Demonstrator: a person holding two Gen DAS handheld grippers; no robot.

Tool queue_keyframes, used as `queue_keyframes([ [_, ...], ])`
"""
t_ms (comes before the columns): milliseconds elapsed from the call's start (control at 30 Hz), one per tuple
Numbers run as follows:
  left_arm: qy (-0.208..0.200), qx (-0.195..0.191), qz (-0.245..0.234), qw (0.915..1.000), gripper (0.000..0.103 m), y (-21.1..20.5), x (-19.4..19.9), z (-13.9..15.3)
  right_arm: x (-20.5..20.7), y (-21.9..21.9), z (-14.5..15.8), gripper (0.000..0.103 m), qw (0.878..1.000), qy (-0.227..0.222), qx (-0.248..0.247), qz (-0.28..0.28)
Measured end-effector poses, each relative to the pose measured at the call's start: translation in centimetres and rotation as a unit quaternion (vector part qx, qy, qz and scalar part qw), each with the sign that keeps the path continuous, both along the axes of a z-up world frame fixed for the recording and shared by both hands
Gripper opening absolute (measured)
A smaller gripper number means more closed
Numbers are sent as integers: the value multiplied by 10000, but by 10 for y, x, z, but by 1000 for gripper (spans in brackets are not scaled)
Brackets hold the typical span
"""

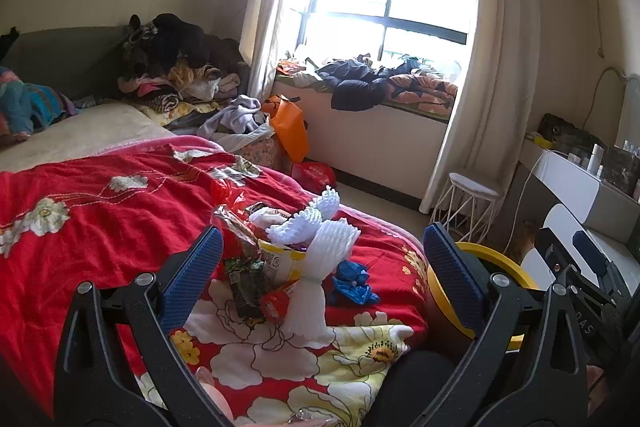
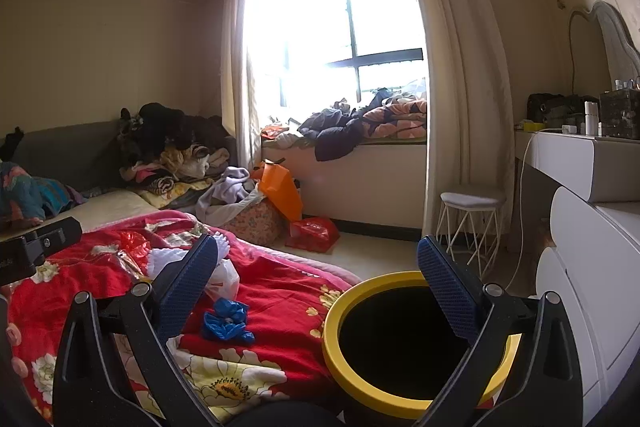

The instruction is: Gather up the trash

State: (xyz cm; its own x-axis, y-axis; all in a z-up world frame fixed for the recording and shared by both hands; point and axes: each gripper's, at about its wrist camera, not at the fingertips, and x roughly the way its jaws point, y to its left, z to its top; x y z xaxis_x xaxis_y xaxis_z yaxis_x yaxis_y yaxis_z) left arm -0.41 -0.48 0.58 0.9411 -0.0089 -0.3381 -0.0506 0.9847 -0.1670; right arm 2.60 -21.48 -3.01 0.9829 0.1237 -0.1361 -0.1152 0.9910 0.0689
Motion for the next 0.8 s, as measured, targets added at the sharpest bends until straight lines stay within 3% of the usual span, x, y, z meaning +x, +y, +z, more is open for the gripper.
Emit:
queue_keyframes([
  [800,-26,5,2,10000,93,-1,-2,2,1,0,0,97,10000,-7,-15,10],
])
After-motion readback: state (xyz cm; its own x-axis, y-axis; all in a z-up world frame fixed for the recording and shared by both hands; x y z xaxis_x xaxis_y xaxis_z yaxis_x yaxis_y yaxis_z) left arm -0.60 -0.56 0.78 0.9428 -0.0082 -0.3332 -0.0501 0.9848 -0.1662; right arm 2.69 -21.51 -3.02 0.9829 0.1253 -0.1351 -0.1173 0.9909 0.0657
